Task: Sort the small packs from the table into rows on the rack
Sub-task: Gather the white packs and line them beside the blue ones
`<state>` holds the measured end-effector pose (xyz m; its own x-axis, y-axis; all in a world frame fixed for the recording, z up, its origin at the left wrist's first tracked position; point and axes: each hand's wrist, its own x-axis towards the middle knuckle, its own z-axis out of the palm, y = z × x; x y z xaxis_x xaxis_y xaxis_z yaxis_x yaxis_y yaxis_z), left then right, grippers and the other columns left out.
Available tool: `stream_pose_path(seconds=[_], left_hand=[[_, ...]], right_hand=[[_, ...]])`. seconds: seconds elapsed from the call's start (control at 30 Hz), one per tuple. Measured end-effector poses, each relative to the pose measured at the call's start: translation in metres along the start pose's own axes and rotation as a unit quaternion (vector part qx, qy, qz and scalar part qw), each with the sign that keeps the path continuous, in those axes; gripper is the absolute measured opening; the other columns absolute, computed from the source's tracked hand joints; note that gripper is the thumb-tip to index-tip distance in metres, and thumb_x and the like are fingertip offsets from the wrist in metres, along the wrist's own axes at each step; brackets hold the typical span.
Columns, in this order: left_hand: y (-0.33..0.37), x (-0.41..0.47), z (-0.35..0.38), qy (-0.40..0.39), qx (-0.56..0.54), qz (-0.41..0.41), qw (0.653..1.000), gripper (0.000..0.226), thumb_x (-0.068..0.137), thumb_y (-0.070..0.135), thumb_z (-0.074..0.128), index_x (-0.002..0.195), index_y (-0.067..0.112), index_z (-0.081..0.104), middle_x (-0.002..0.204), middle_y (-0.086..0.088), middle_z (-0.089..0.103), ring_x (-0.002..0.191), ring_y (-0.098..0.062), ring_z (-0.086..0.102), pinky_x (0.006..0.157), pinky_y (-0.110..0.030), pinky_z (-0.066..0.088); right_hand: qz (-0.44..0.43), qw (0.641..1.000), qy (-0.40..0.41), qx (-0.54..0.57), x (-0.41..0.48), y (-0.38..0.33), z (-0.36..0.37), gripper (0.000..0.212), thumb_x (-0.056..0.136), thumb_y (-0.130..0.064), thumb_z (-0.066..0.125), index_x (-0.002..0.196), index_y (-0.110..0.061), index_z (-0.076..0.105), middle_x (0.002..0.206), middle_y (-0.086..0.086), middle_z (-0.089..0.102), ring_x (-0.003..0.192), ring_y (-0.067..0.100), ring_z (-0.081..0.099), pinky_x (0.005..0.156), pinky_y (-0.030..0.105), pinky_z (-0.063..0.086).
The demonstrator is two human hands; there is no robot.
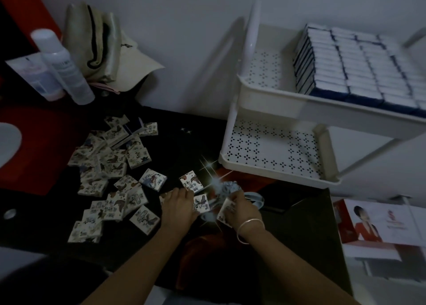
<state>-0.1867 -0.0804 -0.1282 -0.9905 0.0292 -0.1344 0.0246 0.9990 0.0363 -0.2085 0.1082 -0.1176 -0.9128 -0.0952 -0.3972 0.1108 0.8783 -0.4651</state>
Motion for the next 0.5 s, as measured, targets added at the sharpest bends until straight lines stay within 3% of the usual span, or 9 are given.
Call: stream_pose_path(seconds=[0.13,0.23,0.33,0.4,0.5], left_hand=[[-0.002,0.005,-0.002,0.007,-0.01,0.008,1.0,0.058,0.077,0.055,0.066,0.12,0.019,0.057,0.117,-0.002,0.055,0.109,-0.021,0.046,0.094,-0.034,0.037],[-0.002,0.005,-0.019,0.055,-0.167,0.035,0.984,0.045,0.074,0.041,0.075,0.111,0.022,0.059,0.109,0.002,0.055,0.101,-0.018,0.05,0.083,-0.034,0.045],[0.005,0.006,-0.073,0.088,-0.374,0.033,0.923,0.027,0.079,0.029,0.075,0.094,0.028,0.053,0.09,0.012,0.059,0.078,-0.003,0.059,0.064,-0.032,0.052],[0.012,0.011,-0.12,0.094,-0.458,0.021,0.884,0.026,0.079,0.032,0.075,0.09,0.034,0.052,0.083,0.012,0.065,0.073,-0.001,0.063,0.064,-0.03,0.055],[0.025,0.016,-0.196,0.176,-0.522,0.097,0.829,0.021,0.078,0.038,0.075,0.083,0.03,0.056,0.074,0.011,0.066,0.068,-0.005,0.065,0.063,-0.028,0.055]], right_hand=[[-0.035,0.994,0.019,0.102,-0.007,-0.01,-0.023,0.035,0.09,-0.018,0.059,0.122,-0.016,0.045,0.111,0.006,0.064,0.096,0.023,0.065,0.082,0.035,0.055],[-0.11,0.979,0.091,0.145,-0.015,-0.025,-0.057,0.029,0.086,-0.024,0.065,0.113,-0.024,0.053,0.1,-0.004,0.067,0.088,0.014,0.066,0.076,0.027,0.053],[-0.179,0.947,0.185,0.194,-0.032,-0.041,-0.108,0.031,0.082,-0.029,0.071,0.108,-0.03,0.055,0.092,-0.009,0.067,0.081,0.006,0.065,0.072,0.029,0.055],[-0.211,0.922,0.232,0.226,-0.046,-0.054,-0.147,0.03,0.08,-0.028,0.073,0.104,-0.033,0.057,0.093,-0.012,0.067,0.081,0.002,0.065,0.069,0.025,0.056],[-0.292,0.876,0.286,0.257,-0.067,-0.076,-0.212,0.03,0.081,-0.02,0.073,0.099,-0.037,0.056,0.092,-0.016,0.066,0.081,0.003,0.066,0.067,0.021,0.055]])
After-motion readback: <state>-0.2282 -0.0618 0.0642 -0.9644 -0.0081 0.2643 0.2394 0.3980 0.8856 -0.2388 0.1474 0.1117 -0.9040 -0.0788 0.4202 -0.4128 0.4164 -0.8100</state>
